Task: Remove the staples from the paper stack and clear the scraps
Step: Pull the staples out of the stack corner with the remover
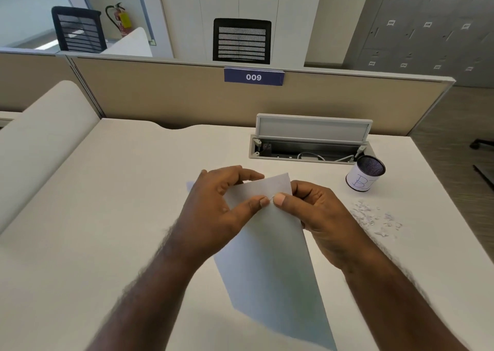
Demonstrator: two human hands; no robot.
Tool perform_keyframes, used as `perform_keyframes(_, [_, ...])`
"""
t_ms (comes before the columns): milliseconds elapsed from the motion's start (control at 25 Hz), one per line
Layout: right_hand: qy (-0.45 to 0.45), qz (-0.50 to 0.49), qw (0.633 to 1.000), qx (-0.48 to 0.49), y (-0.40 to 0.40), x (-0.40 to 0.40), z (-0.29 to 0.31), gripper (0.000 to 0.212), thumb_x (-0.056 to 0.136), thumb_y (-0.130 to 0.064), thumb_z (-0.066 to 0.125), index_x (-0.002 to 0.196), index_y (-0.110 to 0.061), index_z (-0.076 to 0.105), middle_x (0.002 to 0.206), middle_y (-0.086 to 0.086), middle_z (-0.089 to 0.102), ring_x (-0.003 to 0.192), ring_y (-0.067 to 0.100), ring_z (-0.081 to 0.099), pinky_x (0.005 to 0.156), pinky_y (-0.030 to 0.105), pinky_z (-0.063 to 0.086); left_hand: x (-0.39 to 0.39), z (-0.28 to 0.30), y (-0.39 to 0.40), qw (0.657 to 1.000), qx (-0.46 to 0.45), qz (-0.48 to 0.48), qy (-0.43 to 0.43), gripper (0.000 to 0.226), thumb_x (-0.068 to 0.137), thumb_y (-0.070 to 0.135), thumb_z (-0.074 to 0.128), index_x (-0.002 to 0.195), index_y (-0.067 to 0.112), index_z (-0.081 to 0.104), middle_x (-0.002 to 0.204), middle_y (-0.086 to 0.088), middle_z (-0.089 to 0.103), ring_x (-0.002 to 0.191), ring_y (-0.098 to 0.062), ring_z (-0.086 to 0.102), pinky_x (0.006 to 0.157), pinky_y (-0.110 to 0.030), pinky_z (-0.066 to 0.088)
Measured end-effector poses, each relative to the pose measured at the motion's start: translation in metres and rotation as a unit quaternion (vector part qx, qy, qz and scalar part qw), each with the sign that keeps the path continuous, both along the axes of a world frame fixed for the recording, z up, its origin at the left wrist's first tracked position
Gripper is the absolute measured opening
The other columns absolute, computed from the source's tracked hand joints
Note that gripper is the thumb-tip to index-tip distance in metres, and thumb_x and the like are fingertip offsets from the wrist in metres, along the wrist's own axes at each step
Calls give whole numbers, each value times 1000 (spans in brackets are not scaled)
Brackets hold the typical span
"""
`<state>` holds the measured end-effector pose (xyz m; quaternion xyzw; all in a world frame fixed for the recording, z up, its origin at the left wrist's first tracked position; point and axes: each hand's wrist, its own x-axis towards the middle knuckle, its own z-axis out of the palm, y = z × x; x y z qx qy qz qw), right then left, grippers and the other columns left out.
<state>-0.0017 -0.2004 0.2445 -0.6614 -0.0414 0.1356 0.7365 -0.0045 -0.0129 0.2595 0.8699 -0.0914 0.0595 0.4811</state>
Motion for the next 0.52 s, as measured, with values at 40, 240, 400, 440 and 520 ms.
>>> perform_keyframes(40, [3,2,1000,-2,0,-1,0,19,79,-22,72,91,-8,74,86,4,74,77,16,67,69,25,55,1,4,2,1000,11,-12,18,23,80,38,75,103,36,70,101,29,64,106,-7,55,82,-15,43])
perform_keyframes(240, [12,13,1000,-11,1,-2,-1,29,76,-27,66,89,-2,71,85,8,73,76,19,65,71,28,53,8,15,10,993,9,-63,100,4,81,35,74,82,32,71,86,14,71,78,-6,64,62,-12,44])
perform_keyframes(400, [21,17,1000,-1,1,-2,-3,11,80,-21,72,84,-11,76,82,5,74,73,16,67,66,23,53,9,14,11,989,-18,-62,135,8,78,35,77,73,37,72,87,23,71,82,-4,66,63,-21,53])
perform_keyframes(440, [23,17,1000,1,0,-3,-3,12,80,-22,69,83,-13,77,82,4,75,72,16,67,65,22,53,8,13,11,989,-19,-63,136,12,77,35,78,70,40,69,88,30,68,86,0,64,68,-18,53])
perform_keyframes(520, [24,17,1000,1,0,-2,-4,13,81,-22,67,82,-14,77,82,3,75,72,15,68,64,22,53,8,11,11,988,-16,-68,137,12,79,36,76,70,37,69,93,27,67,88,-2,65,68,-17,55])
